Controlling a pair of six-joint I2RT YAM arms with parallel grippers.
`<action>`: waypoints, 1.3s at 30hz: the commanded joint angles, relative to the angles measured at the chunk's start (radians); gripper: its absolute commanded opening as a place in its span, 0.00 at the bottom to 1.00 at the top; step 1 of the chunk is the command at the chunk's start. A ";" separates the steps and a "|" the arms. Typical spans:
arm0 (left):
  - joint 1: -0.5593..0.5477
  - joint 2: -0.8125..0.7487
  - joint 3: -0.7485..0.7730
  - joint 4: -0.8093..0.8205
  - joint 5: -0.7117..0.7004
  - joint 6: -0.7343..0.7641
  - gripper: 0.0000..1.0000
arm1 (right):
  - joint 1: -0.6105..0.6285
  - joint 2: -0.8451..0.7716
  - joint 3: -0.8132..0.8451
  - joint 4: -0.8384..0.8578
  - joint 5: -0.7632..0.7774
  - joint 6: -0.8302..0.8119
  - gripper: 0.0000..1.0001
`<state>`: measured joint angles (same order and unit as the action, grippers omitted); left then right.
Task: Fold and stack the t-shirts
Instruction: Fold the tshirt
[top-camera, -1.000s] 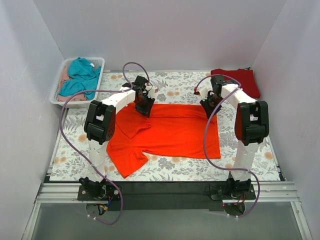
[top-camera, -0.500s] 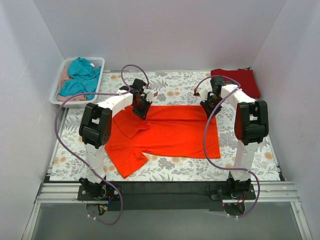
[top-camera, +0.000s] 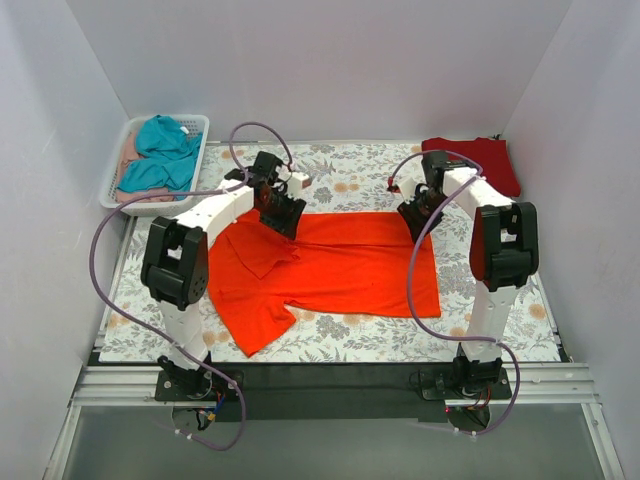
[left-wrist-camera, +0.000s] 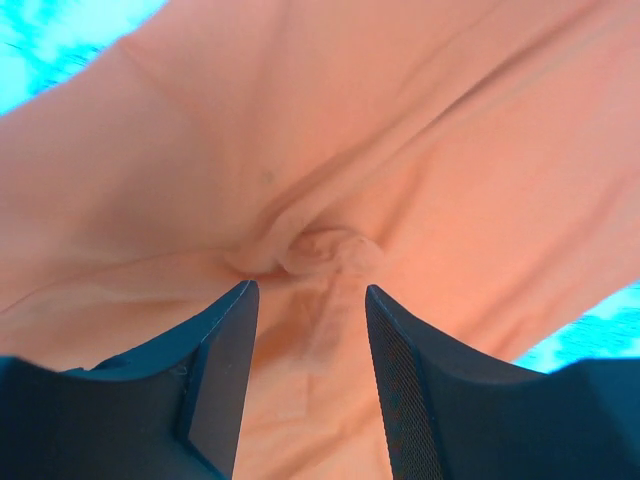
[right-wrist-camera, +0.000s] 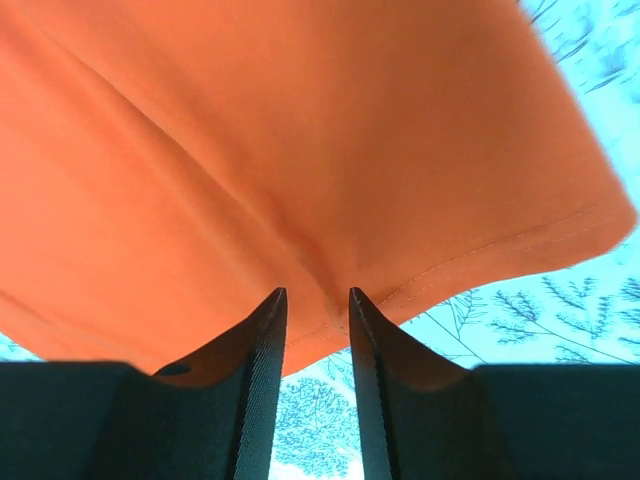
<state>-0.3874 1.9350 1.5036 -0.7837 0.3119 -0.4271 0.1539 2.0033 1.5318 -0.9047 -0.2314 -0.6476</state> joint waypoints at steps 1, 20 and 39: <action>0.062 -0.113 0.056 -0.011 0.064 -0.059 0.45 | 0.003 -0.072 0.108 -0.028 -0.080 0.040 0.36; 0.338 0.108 0.041 0.038 -0.068 -0.202 0.29 | 0.018 0.184 0.212 0.073 -0.019 0.164 0.15; 0.429 0.354 0.621 -0.156 0.051 -0.121 0.51 | 0.016 0.326 0.587 0.228 0.051 0.120 0.53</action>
<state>0.0315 2.3722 2.0380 -0.8623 0.3012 -0.5938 0.1741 2.3936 2.0670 -0.7048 -0.1638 -0.5152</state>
